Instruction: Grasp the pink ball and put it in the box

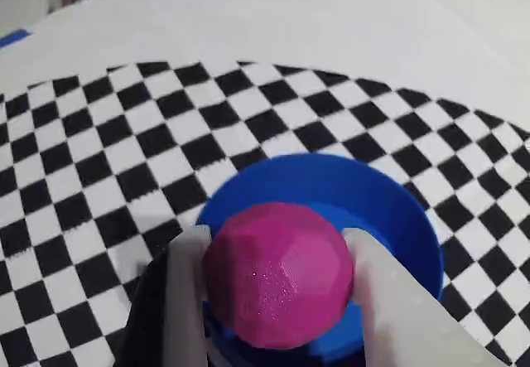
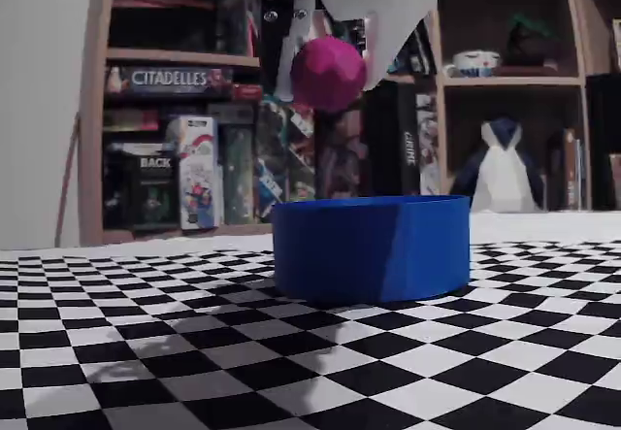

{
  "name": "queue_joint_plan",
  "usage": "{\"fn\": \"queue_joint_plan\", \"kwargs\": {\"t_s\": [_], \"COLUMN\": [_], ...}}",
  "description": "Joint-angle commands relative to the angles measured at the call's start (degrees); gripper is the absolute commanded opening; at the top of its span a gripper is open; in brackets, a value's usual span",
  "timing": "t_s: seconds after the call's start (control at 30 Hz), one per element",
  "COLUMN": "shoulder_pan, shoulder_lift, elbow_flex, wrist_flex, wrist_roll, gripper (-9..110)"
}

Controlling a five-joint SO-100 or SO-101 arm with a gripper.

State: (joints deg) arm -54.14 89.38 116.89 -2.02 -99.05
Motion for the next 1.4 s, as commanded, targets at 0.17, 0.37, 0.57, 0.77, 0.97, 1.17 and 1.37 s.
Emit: {"fn": "queue_joint_plan", "kwargs": {"t_s": [0.17, 0.37, 0.57, 0.77, 0.97, 1.17, 1.37], "shoulder_pan": [2.4, 3.3, 4.0, 4.7, 5.5, 6.0, 6.1], "shoulder_lift": [-0.4, -1.1, -1.6, -2.3, -3.4, -4.5, -5.1], "elbow_flex": [-4.2, -5.1, -5.5, -5.9, -6.8, -7.7, -8.1], "wrist_flex": [-0.4, -0.4, -0.4, -0.4, -0.4, -0.4, -0.4], "wrist_roll": [-0.4, -0.4, -0.4, -0.4, -0.4, -0.4, -0.4], "gripper": [0, 0, 0, 0, 0, 0, 0]}}
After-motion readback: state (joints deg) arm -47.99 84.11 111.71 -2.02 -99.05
